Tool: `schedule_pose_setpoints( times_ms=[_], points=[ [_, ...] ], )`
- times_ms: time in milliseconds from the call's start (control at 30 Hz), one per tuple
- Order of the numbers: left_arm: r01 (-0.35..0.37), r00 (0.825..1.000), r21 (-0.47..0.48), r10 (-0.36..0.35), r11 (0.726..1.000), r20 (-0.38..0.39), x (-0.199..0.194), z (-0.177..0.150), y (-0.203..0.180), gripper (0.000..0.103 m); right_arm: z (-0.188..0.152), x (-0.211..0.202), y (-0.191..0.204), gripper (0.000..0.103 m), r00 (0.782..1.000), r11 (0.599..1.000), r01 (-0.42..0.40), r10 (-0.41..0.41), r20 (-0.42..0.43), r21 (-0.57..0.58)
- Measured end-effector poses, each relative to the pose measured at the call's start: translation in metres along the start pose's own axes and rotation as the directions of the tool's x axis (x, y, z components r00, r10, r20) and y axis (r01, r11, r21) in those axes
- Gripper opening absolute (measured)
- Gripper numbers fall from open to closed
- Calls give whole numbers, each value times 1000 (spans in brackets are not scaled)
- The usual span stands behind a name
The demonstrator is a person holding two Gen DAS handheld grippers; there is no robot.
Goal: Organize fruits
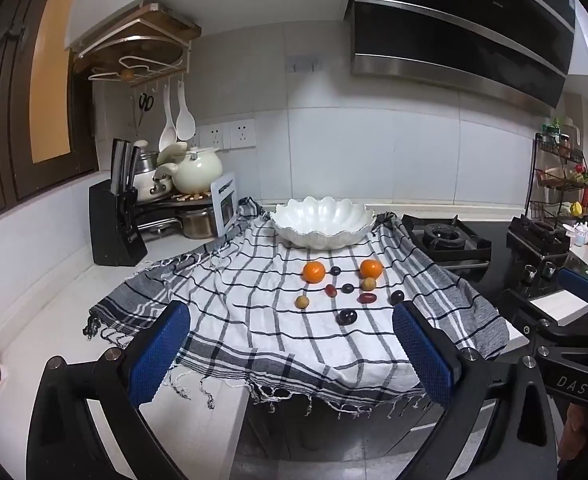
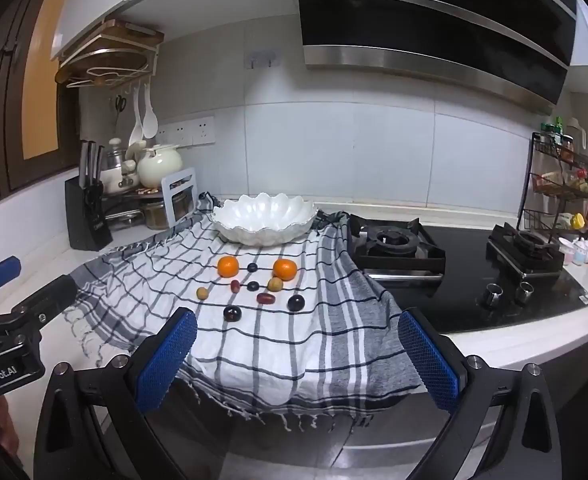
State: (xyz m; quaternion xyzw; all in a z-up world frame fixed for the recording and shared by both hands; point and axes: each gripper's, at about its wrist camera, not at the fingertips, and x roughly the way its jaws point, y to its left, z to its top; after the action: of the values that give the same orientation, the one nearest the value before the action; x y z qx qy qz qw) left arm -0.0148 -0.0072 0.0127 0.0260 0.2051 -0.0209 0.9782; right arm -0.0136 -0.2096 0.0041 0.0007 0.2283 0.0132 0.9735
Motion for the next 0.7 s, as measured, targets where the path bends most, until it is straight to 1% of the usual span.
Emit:
schedule_pose_setpoints(
  times_ms=[100,533,700],
  points=[
    [4,1000,0,-4,1000,2,0,-1,-1,103,-2,8,4,102,1000,1000,6,-6,0,2],
    [40,999,4,-40,999,-10,0,-3,-9,103,-1,3,1,102,1000,1000,25,-25,-3,12],
    [39,999,1,-39,999,-13,-2,-3,-8,103,-1,3,0,102,1000,1000,23,-23,-2,13]
  ],
)
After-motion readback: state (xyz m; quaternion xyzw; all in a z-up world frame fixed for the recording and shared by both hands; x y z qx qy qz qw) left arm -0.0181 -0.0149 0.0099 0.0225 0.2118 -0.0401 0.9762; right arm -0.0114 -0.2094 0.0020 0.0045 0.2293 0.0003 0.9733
